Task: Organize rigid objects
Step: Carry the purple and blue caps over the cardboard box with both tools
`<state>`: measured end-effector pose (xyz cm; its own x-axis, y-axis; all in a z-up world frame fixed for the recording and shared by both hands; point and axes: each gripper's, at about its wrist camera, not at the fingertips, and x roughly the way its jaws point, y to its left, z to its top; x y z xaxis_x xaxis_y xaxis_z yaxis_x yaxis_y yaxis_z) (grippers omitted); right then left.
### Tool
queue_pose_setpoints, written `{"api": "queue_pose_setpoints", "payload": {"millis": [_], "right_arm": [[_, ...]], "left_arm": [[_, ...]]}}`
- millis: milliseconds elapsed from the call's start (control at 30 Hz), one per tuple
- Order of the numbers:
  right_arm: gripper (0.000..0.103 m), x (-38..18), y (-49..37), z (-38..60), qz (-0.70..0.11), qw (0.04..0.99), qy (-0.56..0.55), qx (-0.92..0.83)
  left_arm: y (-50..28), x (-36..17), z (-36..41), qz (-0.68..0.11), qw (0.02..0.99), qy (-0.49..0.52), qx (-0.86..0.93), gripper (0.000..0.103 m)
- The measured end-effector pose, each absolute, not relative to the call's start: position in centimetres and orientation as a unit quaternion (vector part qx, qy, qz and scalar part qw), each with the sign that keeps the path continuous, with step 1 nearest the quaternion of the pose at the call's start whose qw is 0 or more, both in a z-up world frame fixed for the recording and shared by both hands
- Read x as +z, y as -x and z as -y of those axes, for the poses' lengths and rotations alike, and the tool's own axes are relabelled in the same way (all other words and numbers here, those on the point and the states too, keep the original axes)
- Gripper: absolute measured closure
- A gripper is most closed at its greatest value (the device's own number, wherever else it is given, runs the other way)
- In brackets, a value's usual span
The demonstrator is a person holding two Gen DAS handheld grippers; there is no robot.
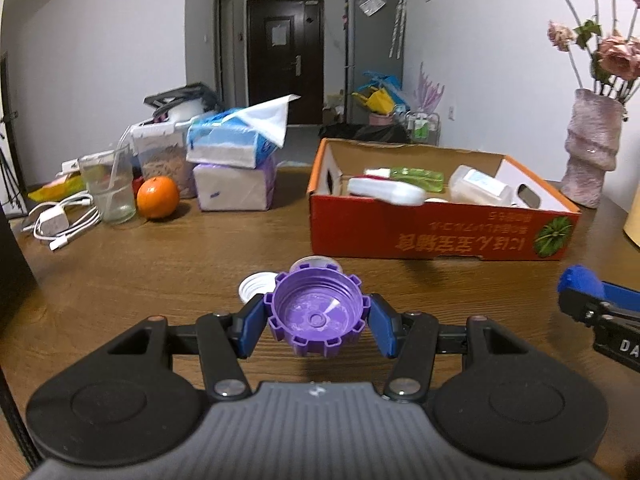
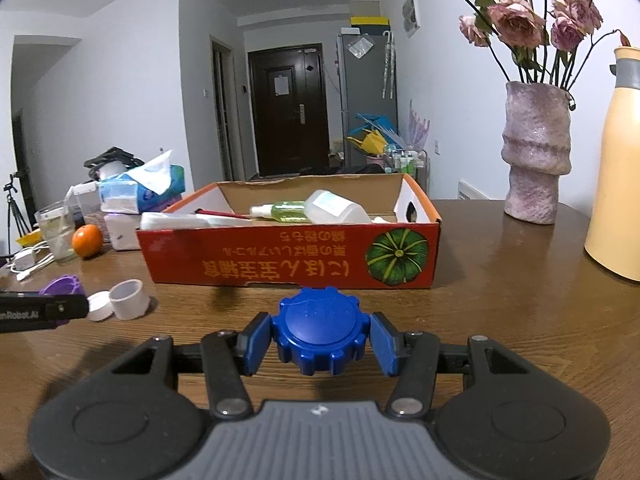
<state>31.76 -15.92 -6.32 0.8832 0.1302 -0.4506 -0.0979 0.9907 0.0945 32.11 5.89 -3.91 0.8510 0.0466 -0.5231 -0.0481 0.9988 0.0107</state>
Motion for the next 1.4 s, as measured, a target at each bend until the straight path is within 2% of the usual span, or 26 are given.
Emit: {"api": "queue_pose_setpoints", "payload": {"millis": [667,1400], "right_arm": [[0.05,-4.8,-29.3,15.2,-0.205,0.974,-0.038,0.09],[0.05,-3.1,-29.1,16.2,-0.168,0.98,-0.052,0.096]], "left_arm": [[-29.6,-2.0,-2.1,-0.237,0.972,-0.002,-0.005,0.047],[-30.4,-0.4,0.0,-0.214,0.977,-0.003,0.003,0.047]]}}
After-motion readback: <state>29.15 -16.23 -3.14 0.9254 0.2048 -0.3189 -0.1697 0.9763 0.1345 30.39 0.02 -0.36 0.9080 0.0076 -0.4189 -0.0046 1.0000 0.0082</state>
